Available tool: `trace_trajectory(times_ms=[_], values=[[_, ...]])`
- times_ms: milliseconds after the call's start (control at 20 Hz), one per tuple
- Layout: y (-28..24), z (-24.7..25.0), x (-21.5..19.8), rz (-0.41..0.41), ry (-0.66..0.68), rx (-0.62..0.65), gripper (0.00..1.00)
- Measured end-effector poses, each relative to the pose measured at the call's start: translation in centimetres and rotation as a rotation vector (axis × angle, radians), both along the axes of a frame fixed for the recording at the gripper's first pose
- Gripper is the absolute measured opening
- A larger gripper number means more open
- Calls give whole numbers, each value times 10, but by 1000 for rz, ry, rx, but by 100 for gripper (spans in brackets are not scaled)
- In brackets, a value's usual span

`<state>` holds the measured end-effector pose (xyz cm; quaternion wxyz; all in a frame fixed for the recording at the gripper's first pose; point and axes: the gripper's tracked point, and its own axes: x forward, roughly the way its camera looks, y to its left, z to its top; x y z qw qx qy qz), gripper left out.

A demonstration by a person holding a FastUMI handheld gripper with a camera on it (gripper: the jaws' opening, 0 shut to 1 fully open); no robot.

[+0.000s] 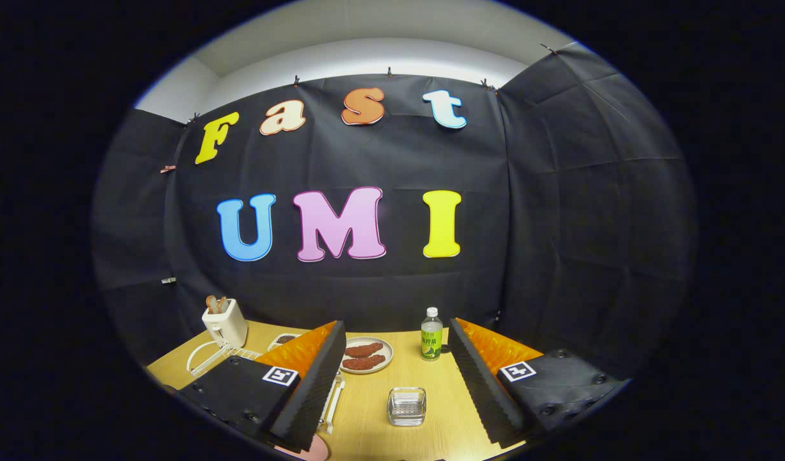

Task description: Take the plate from the dish rack, then take the spoon from the basket and place it into the plate.

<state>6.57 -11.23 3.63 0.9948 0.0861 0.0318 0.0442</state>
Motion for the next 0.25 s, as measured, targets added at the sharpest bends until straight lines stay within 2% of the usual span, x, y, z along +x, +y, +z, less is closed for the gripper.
trace_trajectory(times_ms=[250], values=[[25,-1,6,55,10,-12,98]])
